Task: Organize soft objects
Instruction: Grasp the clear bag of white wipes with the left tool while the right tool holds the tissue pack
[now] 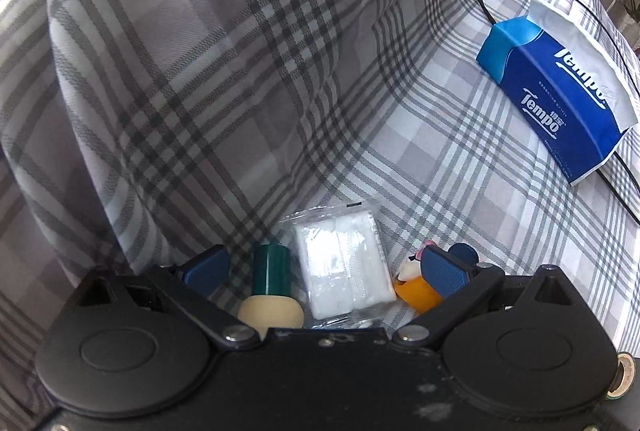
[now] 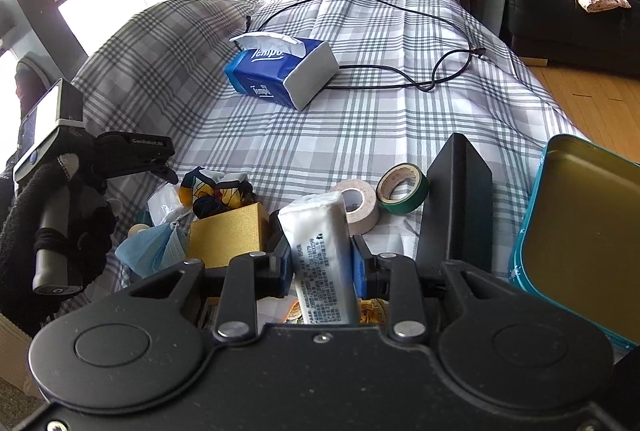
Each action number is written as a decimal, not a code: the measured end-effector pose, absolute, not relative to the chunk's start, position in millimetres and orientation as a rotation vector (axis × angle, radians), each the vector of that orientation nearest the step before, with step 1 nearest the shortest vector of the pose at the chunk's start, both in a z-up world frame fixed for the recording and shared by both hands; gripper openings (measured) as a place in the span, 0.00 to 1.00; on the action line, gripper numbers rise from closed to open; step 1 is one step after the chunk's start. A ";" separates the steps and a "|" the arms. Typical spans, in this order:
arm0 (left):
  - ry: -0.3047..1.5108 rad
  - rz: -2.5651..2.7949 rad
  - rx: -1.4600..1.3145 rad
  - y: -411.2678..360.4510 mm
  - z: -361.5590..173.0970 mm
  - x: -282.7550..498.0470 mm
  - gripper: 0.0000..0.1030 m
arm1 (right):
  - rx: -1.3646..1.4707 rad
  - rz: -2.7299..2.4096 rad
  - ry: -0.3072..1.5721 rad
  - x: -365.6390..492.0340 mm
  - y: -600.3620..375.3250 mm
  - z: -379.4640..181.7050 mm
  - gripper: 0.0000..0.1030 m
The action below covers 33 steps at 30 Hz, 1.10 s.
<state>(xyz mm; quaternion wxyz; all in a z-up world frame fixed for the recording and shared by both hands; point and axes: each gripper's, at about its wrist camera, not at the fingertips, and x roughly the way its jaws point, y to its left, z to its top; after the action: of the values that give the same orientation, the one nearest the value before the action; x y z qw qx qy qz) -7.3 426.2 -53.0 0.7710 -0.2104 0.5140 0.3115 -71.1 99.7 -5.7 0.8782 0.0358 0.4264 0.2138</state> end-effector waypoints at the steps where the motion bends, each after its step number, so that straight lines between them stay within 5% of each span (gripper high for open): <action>1: 1.118 0.681 -0.452 426.1 -55.5 -4.7 0.99 | 0.073 0.447 0.890 -71.4 99.7 -5.6 0.30; 18: 1.175 0.690 -0.491 437.2 -94.7 16.4 0.99 | 0.045 0.444 0.900 -75.6 105.7 -5.7 0.30; 21: 1.171 0.682 -0.504 437.6 -92.9 14.3 0.93 | 0.043 0.442 0.900 -77.5 105.0 -4.6 0.30; 25: 1.150 0.684 -0.481 431.4 -83.6 10.5 0.71 | 0.046 0.438 0.899 -79.9 104.8 -3.3 0.30; 33: 1.100 0.653 -0.492 423.1 -62.0 -1.9 0.62 | 0.061 0.437 0.872 -85.3 99.3 5.7 0.30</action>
<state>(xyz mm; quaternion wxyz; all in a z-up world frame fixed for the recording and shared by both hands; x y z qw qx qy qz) -1.9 423.1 -62.0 0.7742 -0.2271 0.5079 0.3016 -85.3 99.3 5.7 0.8830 0.0295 0.4187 0.2100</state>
